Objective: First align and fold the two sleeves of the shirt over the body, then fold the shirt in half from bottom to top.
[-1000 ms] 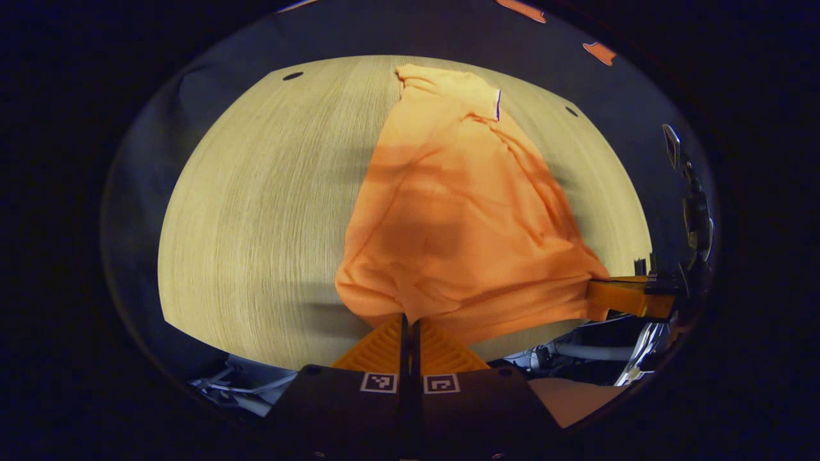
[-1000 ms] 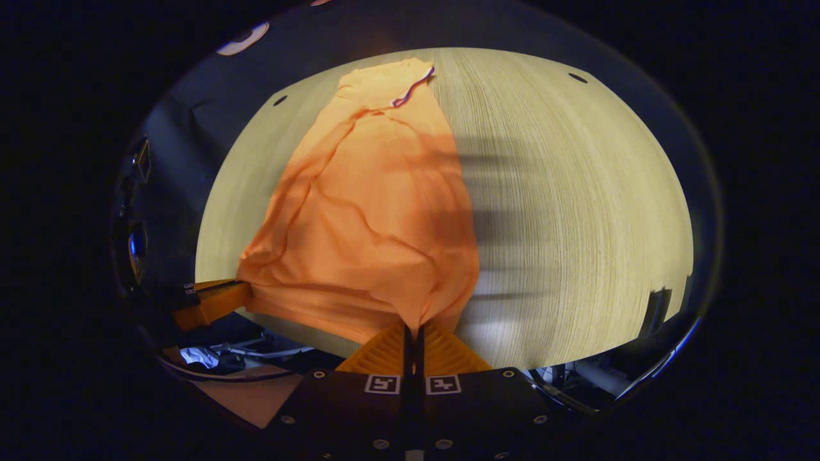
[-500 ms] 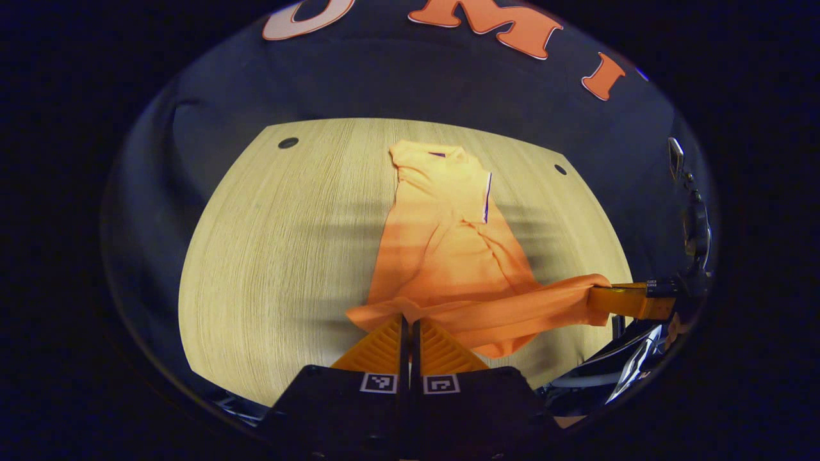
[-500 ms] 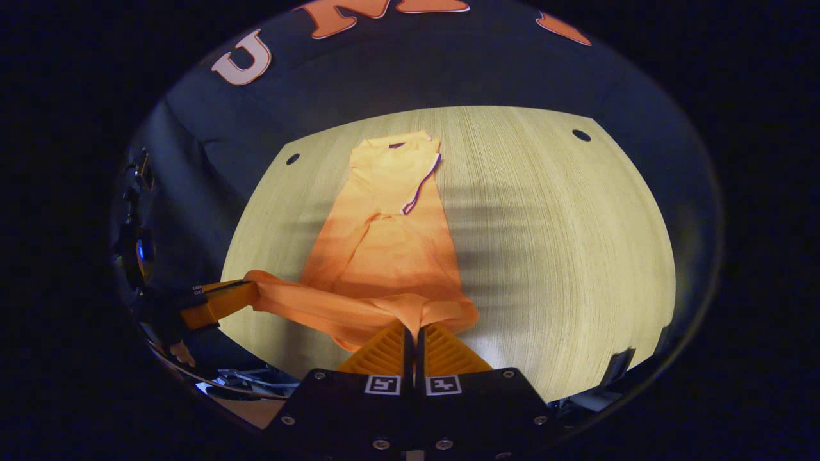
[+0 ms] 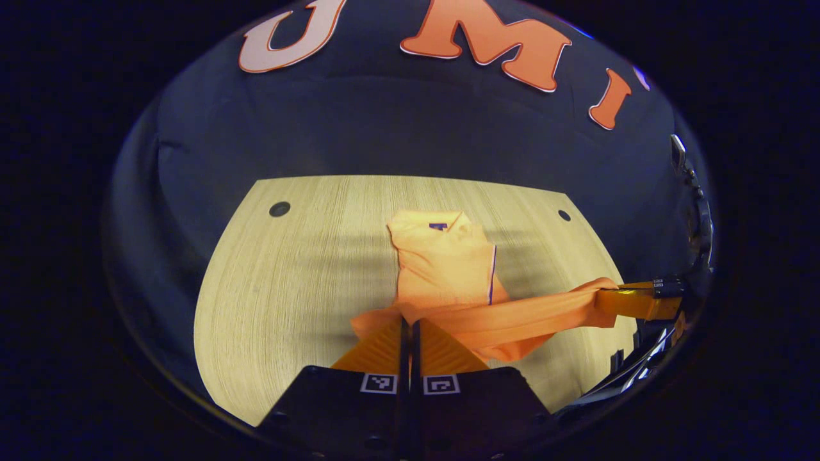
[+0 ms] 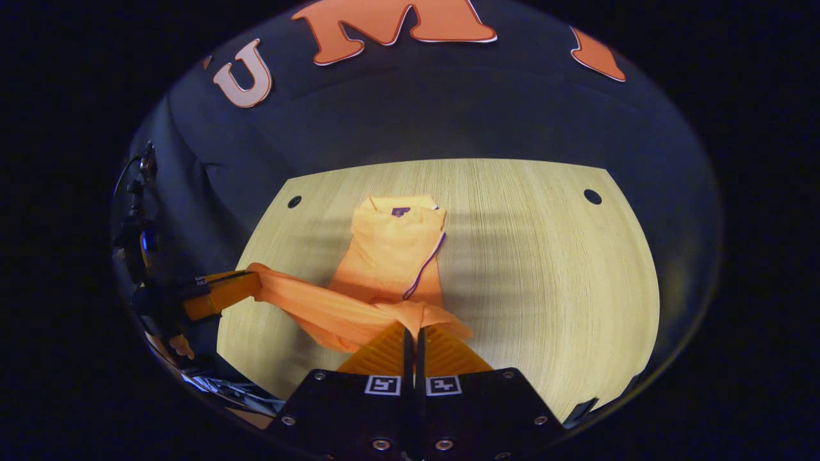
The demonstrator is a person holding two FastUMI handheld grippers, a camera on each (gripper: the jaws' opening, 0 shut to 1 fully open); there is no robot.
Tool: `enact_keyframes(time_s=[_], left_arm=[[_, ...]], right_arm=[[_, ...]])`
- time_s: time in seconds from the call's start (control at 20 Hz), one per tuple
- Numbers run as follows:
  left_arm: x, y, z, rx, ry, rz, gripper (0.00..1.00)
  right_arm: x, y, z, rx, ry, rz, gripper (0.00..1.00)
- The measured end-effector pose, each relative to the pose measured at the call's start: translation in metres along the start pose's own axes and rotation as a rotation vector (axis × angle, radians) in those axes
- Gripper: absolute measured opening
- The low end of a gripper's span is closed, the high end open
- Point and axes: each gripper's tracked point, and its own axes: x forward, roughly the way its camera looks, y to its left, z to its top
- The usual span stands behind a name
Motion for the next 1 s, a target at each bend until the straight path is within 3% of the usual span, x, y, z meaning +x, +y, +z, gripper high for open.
enact_keyframes(time_s=[0.35,0.55,0.75,1.0], left_arm=[[0.06,0.009,0.073,0.007,-0.05,0.003,0.0],[0.108,0.022,0.095,0.019,-0.039,0.038,0.0],[0.161,0.036,0.086,-0.003,0.018,0.078,0.0],[0.207,0.052,0.063,0.009,0.101,0.127,0.01]], right_arm=[[0.051,-0.017,0.075,0.022,-0.044,-0.014,0.0],[0.102,-0.024,0.107,0.042,-0.056,-0.014,0.0],[0.157,-0.031,0.104,0.047,-0.012,-0.029,0.0],[0.196,-0.036,0.1,0.066,0.003,-0.069,0.02]])
